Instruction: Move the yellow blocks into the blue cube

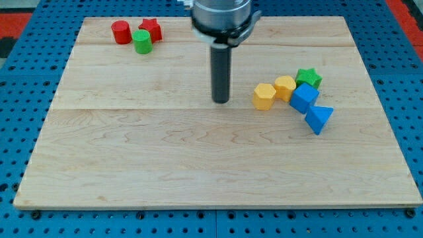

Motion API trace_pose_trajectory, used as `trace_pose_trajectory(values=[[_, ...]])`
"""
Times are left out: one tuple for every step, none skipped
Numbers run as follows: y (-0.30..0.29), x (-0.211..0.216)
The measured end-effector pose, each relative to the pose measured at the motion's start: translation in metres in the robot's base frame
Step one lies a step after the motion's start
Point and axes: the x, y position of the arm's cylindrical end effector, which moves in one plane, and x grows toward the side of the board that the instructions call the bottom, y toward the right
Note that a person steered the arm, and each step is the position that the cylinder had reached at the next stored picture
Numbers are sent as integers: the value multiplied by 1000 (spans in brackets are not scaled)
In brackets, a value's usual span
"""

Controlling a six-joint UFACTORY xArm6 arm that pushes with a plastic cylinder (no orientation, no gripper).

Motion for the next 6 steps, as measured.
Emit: trace_pose_trajectory(values=[[51, -3], [72, -3], [100, -3], [69, -3], [-1, -22], [-12, -50]])
